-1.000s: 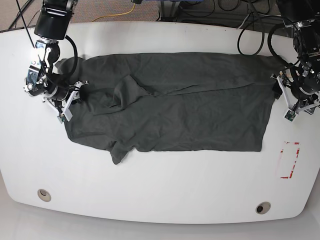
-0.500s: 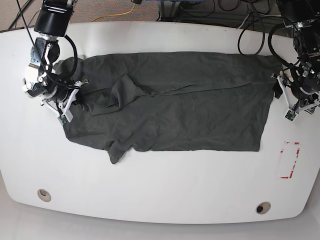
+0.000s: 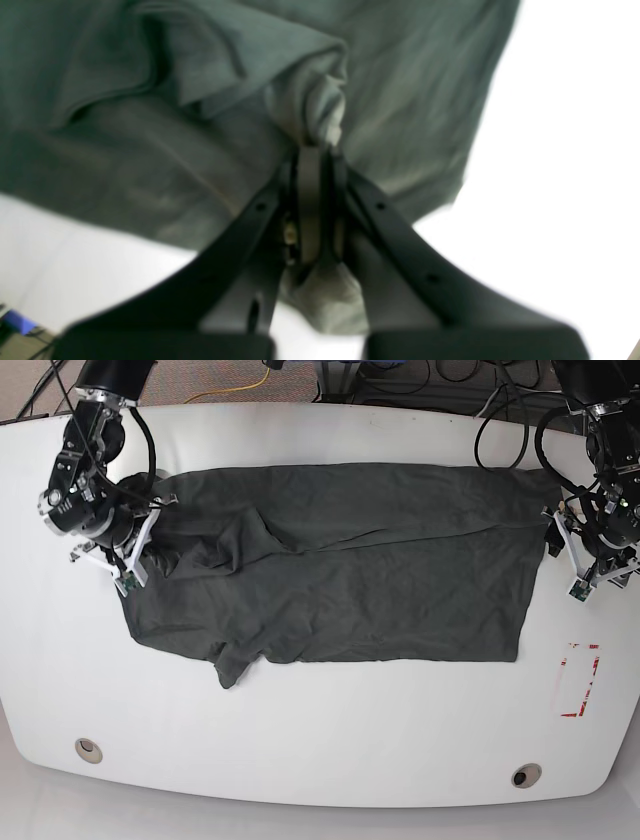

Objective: Layout the t-shirt on the table in an organized manner, then fold the t-shirt properly
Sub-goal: 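Pull both held corners outward and lay the shirt edge flat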

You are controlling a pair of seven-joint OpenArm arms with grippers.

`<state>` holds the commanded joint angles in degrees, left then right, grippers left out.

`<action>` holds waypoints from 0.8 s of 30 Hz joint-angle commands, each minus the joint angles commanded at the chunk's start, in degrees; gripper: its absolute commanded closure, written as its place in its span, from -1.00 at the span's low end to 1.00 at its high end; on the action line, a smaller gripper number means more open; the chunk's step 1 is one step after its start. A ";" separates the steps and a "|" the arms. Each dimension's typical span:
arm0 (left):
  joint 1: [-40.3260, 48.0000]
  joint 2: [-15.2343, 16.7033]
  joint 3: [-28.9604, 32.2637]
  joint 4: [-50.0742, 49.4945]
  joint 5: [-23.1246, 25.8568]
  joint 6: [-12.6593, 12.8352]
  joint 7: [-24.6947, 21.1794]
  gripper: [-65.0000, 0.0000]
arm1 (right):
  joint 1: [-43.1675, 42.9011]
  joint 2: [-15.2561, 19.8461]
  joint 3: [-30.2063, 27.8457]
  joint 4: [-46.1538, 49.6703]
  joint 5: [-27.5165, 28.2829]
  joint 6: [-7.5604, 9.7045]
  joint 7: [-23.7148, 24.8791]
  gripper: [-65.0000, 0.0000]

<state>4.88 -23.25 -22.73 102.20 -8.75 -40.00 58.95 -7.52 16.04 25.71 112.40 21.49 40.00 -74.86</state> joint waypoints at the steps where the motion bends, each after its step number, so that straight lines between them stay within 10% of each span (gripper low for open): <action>1: 0.00 0.00 0.00 0.00 0.00 0.00 0.00 -0.33 | -0.97 -0.09 0.26 0.44 0.00 0.00 0.00 0.99; 24: 0.00 0.00 4.40 0.00 -0.18 0.00 0.00 -0.33 | -8.88 2.20 9.23 0.35 -0.53 0.00 2.46 0.97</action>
<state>4.88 -23.25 -18.33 102.20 -8.92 -40.00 58.95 -16.40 18.24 34.95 112.75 20.97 40.00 -72.40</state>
